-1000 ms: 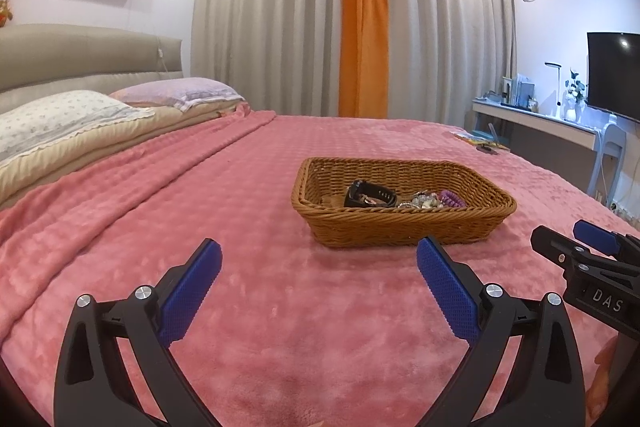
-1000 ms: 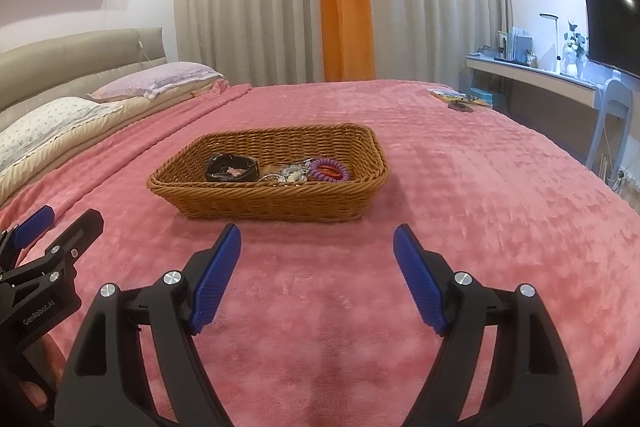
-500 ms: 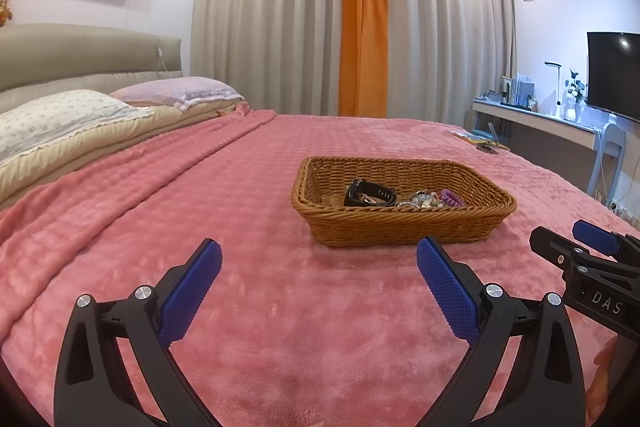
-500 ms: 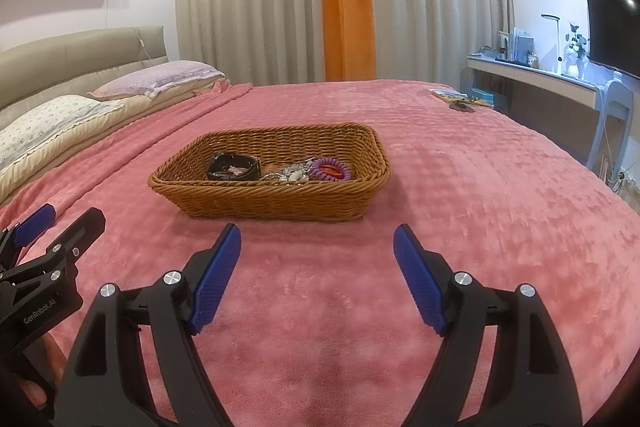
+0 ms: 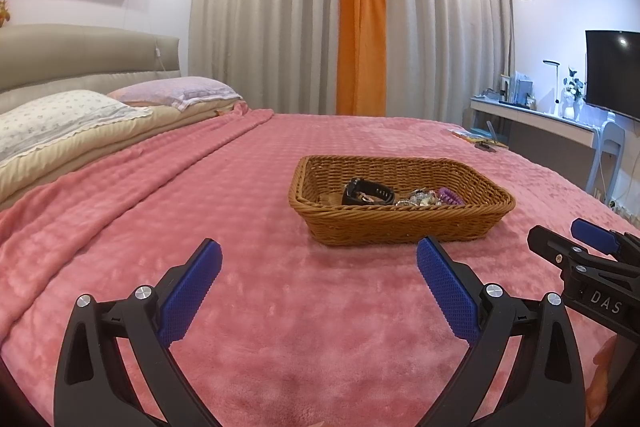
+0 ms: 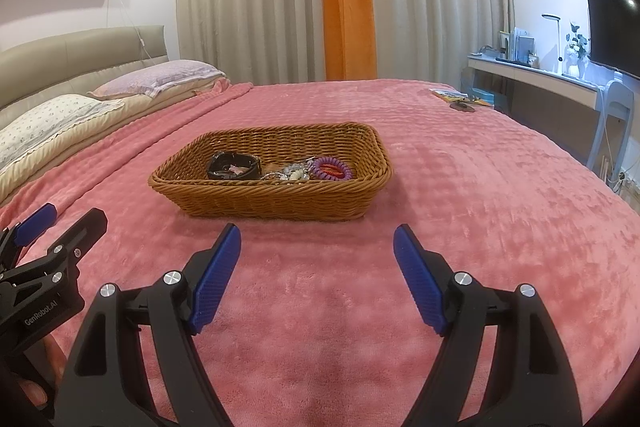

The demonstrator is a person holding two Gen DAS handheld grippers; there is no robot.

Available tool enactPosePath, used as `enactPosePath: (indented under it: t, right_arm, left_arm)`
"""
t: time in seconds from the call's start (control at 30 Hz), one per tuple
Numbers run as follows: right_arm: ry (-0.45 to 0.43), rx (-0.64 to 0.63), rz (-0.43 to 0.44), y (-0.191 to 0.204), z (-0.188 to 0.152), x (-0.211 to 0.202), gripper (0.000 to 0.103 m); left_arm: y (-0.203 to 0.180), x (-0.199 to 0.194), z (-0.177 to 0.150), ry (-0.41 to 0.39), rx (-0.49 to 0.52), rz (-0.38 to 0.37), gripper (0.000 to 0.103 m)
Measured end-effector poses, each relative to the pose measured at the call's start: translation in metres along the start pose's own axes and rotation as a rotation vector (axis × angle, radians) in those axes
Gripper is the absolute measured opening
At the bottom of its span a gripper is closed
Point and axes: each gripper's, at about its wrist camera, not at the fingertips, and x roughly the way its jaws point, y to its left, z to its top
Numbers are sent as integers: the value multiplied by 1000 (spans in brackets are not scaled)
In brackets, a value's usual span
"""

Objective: Organize jewelry

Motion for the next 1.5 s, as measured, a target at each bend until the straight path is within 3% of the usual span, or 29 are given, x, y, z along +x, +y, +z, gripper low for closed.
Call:
enactPosePath:
  t: [1.5]
  right_arm:
    - [8, -5, 4, 1, -1, 2, 77]
  left_arm:
    - [-3, 0, -2, 2, 12, 3, 95]
